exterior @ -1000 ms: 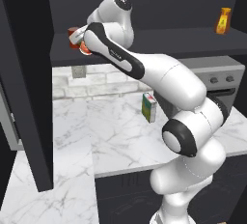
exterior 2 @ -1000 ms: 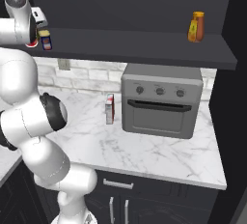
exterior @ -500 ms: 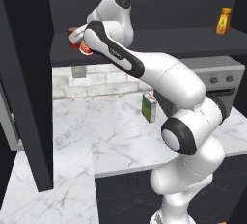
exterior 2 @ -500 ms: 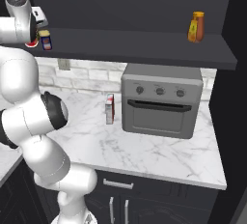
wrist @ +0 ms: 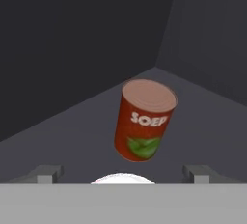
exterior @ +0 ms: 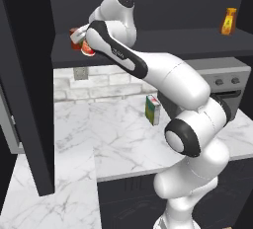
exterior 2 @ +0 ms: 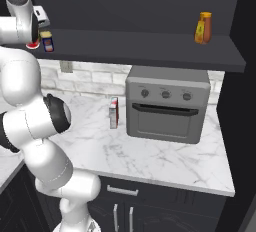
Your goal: Pick the cans from the counter and place them in their designated side in the cabinet.
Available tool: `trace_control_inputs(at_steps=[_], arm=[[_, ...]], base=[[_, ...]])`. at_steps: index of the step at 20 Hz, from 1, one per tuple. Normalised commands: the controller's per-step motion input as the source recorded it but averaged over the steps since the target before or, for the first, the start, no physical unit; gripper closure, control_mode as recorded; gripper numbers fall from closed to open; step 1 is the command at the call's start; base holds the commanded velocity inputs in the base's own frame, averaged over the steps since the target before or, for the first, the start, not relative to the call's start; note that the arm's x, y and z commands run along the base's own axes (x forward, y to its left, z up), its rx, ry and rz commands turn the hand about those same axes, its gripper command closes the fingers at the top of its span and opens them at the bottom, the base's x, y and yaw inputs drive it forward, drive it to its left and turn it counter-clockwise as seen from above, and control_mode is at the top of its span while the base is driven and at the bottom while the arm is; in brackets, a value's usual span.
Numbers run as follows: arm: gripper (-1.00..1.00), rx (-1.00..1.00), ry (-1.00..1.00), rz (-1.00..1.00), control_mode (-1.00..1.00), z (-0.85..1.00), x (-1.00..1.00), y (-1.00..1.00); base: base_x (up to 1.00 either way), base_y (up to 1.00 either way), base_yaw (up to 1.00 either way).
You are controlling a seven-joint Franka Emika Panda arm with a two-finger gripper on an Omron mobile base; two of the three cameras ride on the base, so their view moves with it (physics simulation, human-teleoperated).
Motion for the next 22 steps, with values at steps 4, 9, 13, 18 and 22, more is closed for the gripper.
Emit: trace_control_inputs(at_steps=[4, 9, 13, 18, 22], arm=[[-1.00, 0.00, -0.06, 0.01, -1.00, 0.10, -0.01, 0.00], [-1.00, 0.00, -0.10, 0.02, -1.00, 0.16, -0.11, -0.06], [-1.00, 0.01, -0.12, 0.02, -1.00, 0.04, -0.24, -0.27], [-1.00, 0.04, -0.13, 0.03, -1.00, -0.02, -0.40, -0.35], [-1.00, 0.05, -0.13, 0.02, -1.00, -0.02, -0.49, -0.37]], base=[[0.00, 0.00, 0.00], [0.00, 0.00, 0.00], [0.00, 0.00, 0.00], [0.00, 0.00, 0.00], [0.00, 0.00, 0.00]])
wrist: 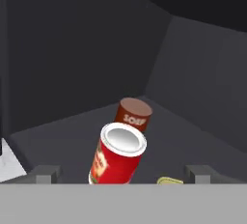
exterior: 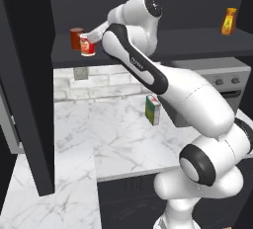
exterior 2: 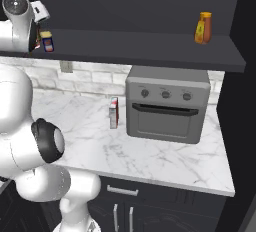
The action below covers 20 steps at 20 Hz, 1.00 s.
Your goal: Pick the cans from the counter and place them in their designated side in the cabinet.
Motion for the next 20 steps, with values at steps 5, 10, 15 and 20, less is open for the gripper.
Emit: trace_control_inputs(at_steps=[5, 10, 15, 20], arm=[[-1.00, 0.03, -0.10, 0.01, -1.00, 0.00, -0.49, -0.36], [-1.00, 0.01, -0.08, 0.00, -1.00, 0.00, -0.54, -0.35], [-1.00, 0.00, -0.06, 0.00, -1.00, 0.00, -0.62, -0.34], [-1.00, 0.00, -0.07, 0.00, -1.00, -0.05, -0.72, -0.30]], base=[[0.00, 0.00, 0.00], [0.00, 0.00, 0.00], [0.00, 0.00, 0.00], [0.00, 0.00, 0.00]])
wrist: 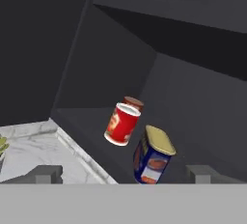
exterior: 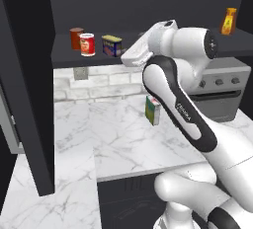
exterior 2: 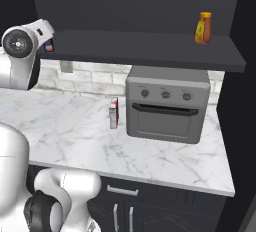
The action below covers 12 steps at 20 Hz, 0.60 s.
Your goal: Pick the cans from the counter and place them in their designated side in the cabinet.
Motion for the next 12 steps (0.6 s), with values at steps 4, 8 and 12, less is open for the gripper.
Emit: trace_control_inputs(at_steps=[4, 8, 12], arm=[[-1.00, 0.00, -0.07, 0.00, -1.00, -0.10, -0.77, -0.29], [-1.00, 0.00, -0.06, 0.00, -1.00, -0.11, -0.76, -0.28], [-1.00, 0.00, 0.03, 0.00, -1.00, -0.01, -0.65, -0.23]], base=[[0.00, 0.00, 0.00], [0.00, 0.00, 0.00], [0.00, 0.00, 0.00]])
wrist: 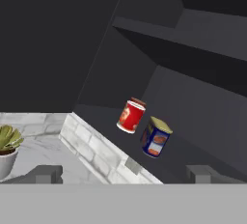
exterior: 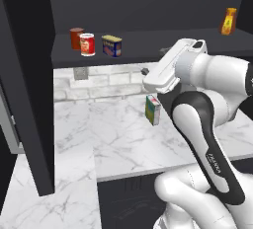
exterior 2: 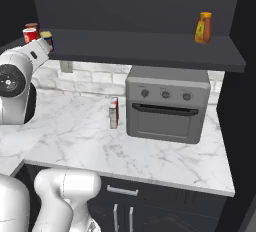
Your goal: Pick the cans from the counter and place them in their designated side in the cabinet.
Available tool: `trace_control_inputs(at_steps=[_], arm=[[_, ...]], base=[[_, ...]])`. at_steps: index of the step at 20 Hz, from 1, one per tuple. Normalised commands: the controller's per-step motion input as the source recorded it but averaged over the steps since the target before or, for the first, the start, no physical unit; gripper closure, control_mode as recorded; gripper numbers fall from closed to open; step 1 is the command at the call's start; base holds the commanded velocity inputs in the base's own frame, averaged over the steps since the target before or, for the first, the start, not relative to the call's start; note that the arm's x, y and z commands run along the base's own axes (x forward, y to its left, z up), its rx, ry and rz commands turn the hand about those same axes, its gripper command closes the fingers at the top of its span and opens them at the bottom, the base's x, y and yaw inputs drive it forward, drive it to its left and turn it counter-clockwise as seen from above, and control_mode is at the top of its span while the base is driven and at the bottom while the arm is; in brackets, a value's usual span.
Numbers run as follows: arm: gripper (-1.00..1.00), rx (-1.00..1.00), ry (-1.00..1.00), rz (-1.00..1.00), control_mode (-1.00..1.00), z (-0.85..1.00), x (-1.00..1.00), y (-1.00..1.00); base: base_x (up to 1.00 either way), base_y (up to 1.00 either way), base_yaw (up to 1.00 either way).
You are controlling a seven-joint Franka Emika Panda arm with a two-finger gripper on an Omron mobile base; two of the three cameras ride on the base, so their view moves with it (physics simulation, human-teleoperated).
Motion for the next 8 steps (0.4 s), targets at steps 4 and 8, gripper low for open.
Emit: trace_control_inputs(at_steps=[4, 8], arm=[[-1.00, -0.04, 0.16, 0.00, -1.00, 0.00, -0.51, -0.21], [-1.00, -0.08, 0.22, 0.00, -1.00, -0.01, -0.47, -0.19]], base=[[0.00, 0.00, 0.00], [0.00, 0.00, 0.00]])
